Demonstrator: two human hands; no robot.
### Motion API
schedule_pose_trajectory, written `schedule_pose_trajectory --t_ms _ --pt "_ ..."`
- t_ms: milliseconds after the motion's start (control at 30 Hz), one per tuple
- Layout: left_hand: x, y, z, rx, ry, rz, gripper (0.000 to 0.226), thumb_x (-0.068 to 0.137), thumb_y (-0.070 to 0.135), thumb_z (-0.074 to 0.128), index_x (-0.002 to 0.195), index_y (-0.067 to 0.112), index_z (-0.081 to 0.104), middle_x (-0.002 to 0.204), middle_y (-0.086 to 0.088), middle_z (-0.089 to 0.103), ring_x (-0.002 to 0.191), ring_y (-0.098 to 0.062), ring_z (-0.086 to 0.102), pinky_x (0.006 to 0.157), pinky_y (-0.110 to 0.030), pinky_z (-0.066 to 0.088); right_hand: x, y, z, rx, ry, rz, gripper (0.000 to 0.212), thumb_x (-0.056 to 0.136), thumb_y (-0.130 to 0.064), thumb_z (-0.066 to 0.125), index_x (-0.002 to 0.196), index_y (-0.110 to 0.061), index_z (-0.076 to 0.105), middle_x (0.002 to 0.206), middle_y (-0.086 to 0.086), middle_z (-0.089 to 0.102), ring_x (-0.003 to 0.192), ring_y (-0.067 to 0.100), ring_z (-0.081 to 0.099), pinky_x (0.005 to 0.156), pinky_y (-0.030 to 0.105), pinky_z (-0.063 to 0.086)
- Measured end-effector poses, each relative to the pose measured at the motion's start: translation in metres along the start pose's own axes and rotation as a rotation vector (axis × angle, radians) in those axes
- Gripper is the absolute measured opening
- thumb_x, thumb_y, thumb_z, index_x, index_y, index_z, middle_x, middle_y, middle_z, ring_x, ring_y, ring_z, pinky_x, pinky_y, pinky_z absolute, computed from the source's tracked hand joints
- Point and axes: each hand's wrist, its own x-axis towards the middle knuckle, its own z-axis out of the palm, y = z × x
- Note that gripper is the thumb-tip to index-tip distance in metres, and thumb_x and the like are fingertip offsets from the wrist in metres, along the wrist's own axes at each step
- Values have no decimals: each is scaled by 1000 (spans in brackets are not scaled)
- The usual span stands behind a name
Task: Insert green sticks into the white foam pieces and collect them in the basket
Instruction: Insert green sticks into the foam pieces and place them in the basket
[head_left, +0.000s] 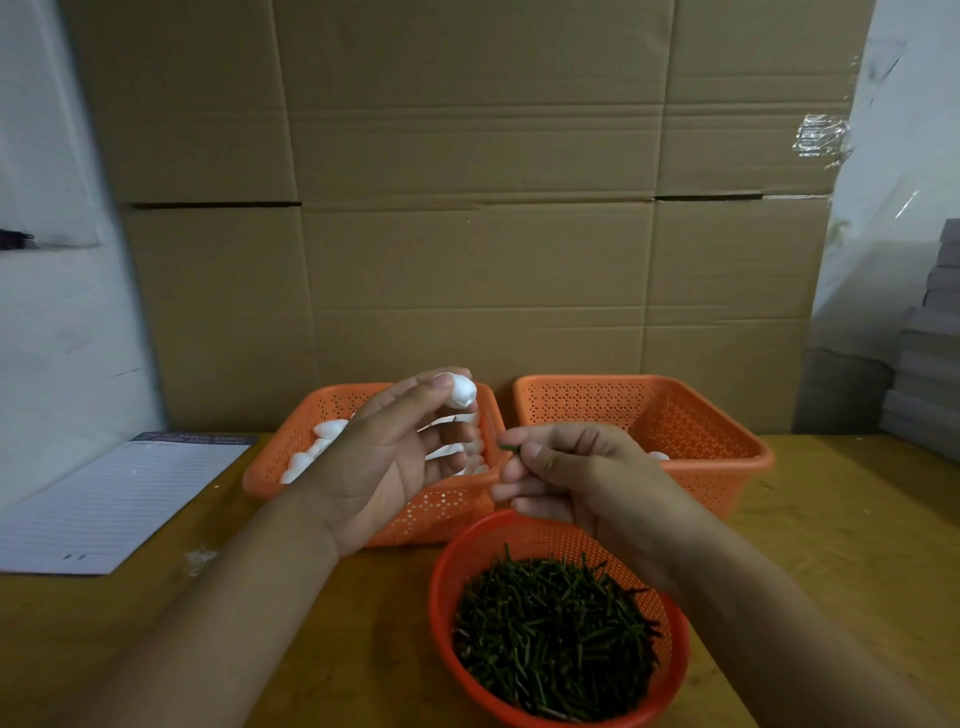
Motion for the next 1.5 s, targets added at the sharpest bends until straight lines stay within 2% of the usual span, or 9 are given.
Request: schedule_pose_trajectory --t_ms 100,167,233,333,433,733,1167,1500 --pt "0 -1 1 23 7 1 27 75 35 77 100 24 77 96 1 69 79 -11 66 65 -26 55 -1 -2 1 56 23 -23 18 97 -5 56 113 -5 65 95 13 76 85 21 76 62 22 59" --pt "0 -2 2 23 4 1 31 73 35 79 101 23 76 100 -2 70 79 -11 67 64 -25 55 -1 -3 2 67 38 -38 12 95 -8 60 105 -6 64 98 13 77 85 19 76 60 21 59" --pt "0 -2 2 19 -6 1 30 73 32 79 102 23 75 105 -5 71 80 -11 67 64 -25 55 -2 -3 3 27 71 -68 7 92 -14 64 96 -8 66 96 13 77 83 18 76 58 21 58" --pt "0 -3 1 40 -23 -6 27 78 25 82 104 21 75 110 -6 71 84 -12 67 66 -25 55 -3 -5 4 -64 157 -149 13 80 -24 72 85 -12 73 86 11 77 74 17 75 53 20 55" --pt "-1 -3 0 43 -20 -14 30 75 25 83 103 23 76 111 -6 72 86 -13 69 67 -25 55 -4 -6 5 -100 233 -213 17 73 -29 76 79 -13 74 79 10 77 66 15 73 50 19 51" --pt "-2 -2 2 51 -23 -19 27 74 23 86 99 26 78 106 -4 73 86 -12 69 68 -25 55 -5 -6 5 -124 276 -215 10 93 -14 66 87 -10 73 82 10 77 64 13 71 49 19 50" --pt "-3 -6 6 144 -42 -11 31 70 27 84 99 28 77 108 -7 74 92 -14 70 70 -24 55 -6 -6 5 -163 292 -220 10 93 -15 67 90 -9 73 80 8 77 64 13 71 50 19 51" --pt "-2 -9 7 176 -38 5 37 73 25 83 106 20 69 114 -13 73 92 -16 70 70 -25 55 -5 -4 3 -175 269 -221 10 92 -16 68 87 -10 75 79 8 77 65 15 72 50 19 50"
